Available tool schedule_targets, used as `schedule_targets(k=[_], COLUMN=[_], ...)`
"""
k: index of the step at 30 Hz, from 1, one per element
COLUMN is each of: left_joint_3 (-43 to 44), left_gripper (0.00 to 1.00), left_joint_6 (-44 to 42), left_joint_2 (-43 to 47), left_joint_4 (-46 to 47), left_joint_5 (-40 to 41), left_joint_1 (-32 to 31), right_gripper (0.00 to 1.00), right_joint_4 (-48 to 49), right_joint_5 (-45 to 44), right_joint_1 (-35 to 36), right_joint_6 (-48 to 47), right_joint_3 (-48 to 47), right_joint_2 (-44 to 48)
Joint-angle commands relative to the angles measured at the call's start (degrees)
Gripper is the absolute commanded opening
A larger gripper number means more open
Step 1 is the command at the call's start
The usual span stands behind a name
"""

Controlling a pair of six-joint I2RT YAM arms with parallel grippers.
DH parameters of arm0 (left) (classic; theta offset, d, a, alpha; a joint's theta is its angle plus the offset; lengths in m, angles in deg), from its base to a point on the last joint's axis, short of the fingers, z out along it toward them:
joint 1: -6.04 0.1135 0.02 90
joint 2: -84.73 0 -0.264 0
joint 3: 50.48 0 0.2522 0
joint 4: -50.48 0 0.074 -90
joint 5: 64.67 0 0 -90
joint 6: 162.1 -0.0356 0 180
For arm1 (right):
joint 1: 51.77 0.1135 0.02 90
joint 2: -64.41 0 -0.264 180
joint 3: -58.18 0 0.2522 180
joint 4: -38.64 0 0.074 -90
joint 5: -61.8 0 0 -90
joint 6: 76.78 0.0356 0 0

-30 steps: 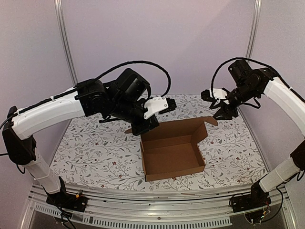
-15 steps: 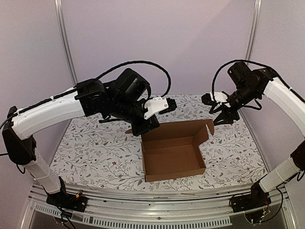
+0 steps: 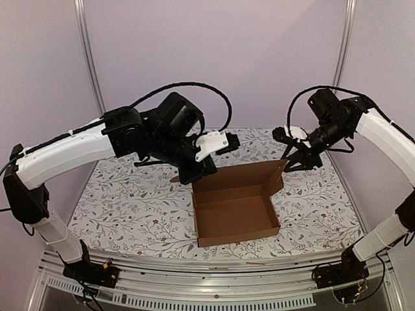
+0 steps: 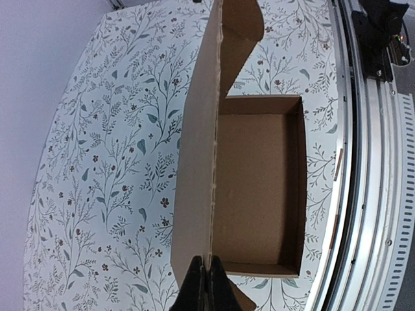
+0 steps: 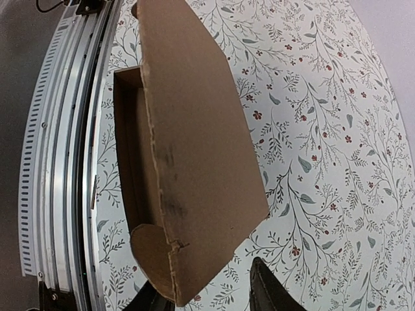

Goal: Fold the paper box

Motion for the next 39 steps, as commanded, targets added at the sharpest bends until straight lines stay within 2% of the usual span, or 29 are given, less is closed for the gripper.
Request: schedule_targets(k=[1, 5, 8, 28, 29, 32, 34, 39], left_joint_3=[-0.9, -0.9, -0.8, 0.4, 0.5, 0.1, -2.2, -19.3], left_gripper=[0.0, 0.0, 0.0, 0.0, 0.04, 0.29, 0.41, 0.64], left_joint_6=[1.1, 0.8, 0.6, 0.4, 0.6, 1.3, 2.3, 5.1], left_joint_2=[-1.3, -1.5, -1.7, -1.9, -1.7, -0.2, 3.9, 22.3], left_joint_4=[-0.1, -0.2, -0.2, -0.3, -0.1, -0.1, 1.5, 14.5], left_joint_5=[-2.9, -3.5, -3.6, -8.3, -8.1, -6.9, -5.3, 1.9], left_joint_1=[0.6, 0.6, 0.7, 2.8, 3.0, 3.4, 3.5, 3.6], right_gripper=[0.37, 0.36, 0.31, 0.03, 0.01, 0.0, 0.0, 0.0], right_joint_4=[5.9, 12.0, 14.2, 14.4, 14.3, 13.0, 11.8, 9.9], right_joint_5=[6.2, 7.4, 7.6, 2.9, 2.6, 1.8, 1.6, 1.3], right_joint_1=[0.8, 0.9, 1.3, 4.8, 4.7, 4.8, 4.8, 4.8], right_joint_6=[3.9, 7.2, 8.9, 5.9, 5.6, 3.5, 2.5, 0.8], right_joint_3=[1.6, 4.9, 6.1, 5.7, 5.7, 5.4, 5.0, 4.7], right_joint_2=[0.3, 3.5, 5.1, 6.6, 6.6, 6.9, 7.1, 7.2])
